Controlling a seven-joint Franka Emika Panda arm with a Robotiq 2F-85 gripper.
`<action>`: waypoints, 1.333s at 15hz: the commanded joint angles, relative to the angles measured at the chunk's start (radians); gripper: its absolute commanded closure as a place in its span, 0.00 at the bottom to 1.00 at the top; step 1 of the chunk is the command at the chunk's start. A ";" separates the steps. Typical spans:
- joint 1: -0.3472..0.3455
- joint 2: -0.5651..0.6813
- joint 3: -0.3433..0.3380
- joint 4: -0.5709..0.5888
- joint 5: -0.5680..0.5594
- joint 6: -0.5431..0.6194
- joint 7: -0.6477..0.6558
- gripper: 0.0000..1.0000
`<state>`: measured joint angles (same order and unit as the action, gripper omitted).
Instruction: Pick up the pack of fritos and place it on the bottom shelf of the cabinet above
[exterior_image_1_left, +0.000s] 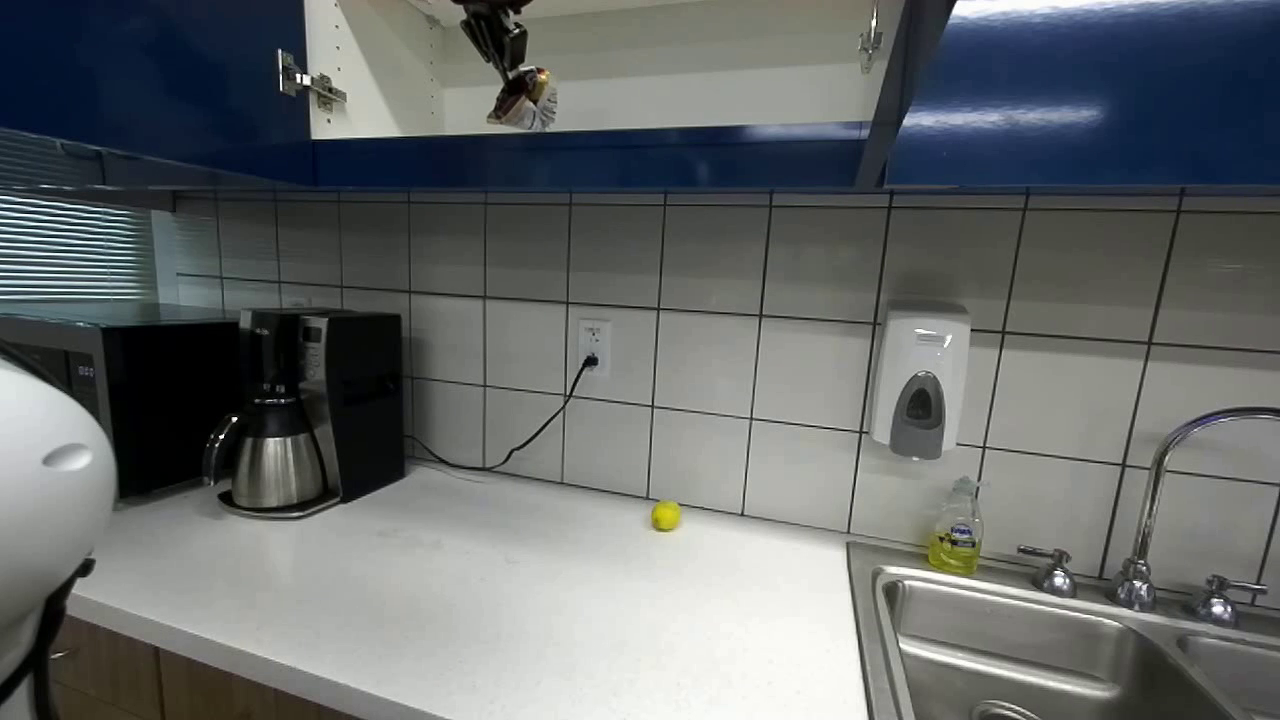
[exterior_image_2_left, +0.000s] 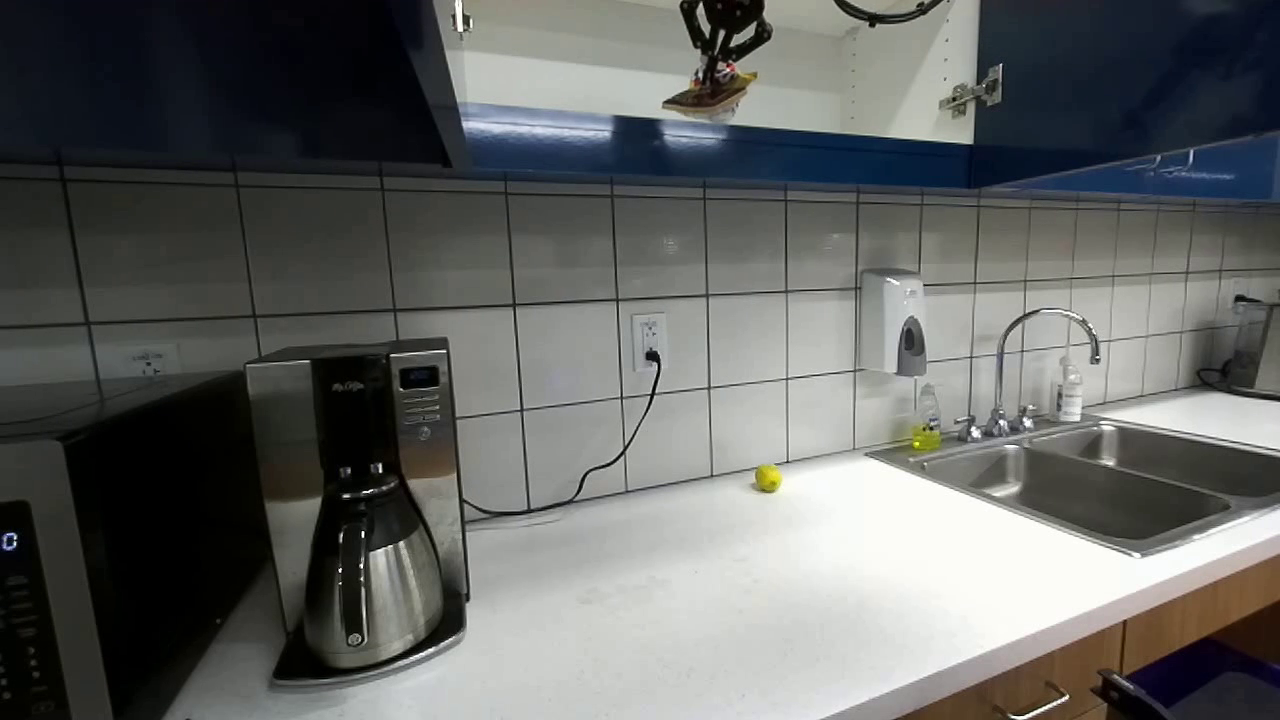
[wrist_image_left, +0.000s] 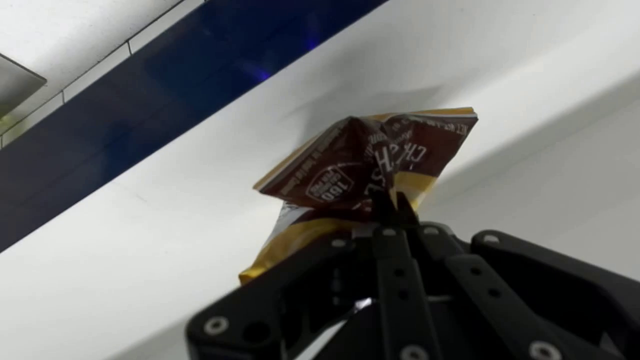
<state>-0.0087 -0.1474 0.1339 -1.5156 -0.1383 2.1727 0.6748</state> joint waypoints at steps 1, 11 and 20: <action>0.005 0.055 0.002 0.056 -0.051 0.002 0.057 1.00; 0.009 0.121 -0.002 0.107 -0.039 -0.015 0.090 0.66; 0.015 0.052 -0.007 0.069 0.092 -0.032 0.076 0.01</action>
<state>0.0053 -0.0604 0.1291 -1.4367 -0.0823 2.1686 0.7411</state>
